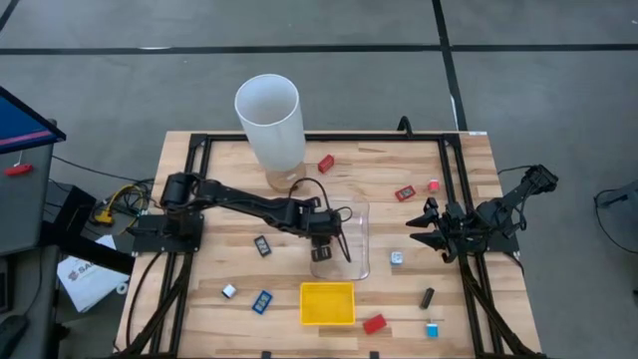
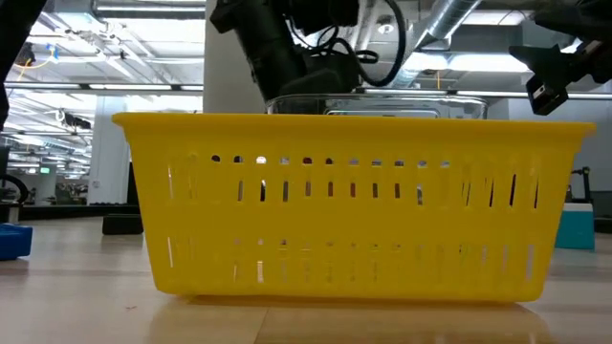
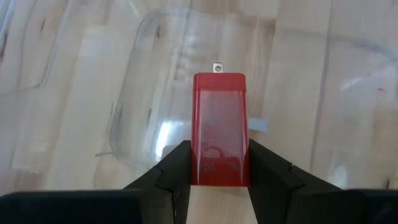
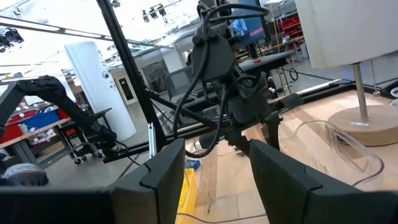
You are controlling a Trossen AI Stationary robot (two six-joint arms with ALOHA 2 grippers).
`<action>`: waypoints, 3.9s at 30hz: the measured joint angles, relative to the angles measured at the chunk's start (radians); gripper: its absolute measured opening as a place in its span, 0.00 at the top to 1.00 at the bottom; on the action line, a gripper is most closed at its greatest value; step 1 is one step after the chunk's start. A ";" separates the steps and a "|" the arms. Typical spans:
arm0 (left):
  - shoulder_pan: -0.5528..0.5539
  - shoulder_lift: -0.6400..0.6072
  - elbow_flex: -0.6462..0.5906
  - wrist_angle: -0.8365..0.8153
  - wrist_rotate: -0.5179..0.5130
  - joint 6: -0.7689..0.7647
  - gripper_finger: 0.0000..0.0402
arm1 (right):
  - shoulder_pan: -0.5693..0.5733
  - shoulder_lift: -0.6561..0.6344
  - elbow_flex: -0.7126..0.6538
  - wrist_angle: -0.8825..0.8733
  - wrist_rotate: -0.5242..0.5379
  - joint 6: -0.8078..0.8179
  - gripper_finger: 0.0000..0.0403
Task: Pick & Place Office items
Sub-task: Put the bottom red charger adapter into the transparent bin
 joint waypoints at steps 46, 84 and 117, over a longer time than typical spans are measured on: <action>-0.097 -0.119 -0.116 -0.083 0.117 -0.055 0.71 | 0.000 0.000 0.000 0.018 0.003 -0.002 0.57; 0.085 -0.137 -0.116 0.228 -0.069 0.081 0.71 | 0.000 0.000 0.000 0.018 0.003 -0.010 0.57; -0.045 -0.128 -0.115 0.155 0.016 0.063 0.71 | 0.000 0.003 0.000 0.018 0.003 -0.015 0.57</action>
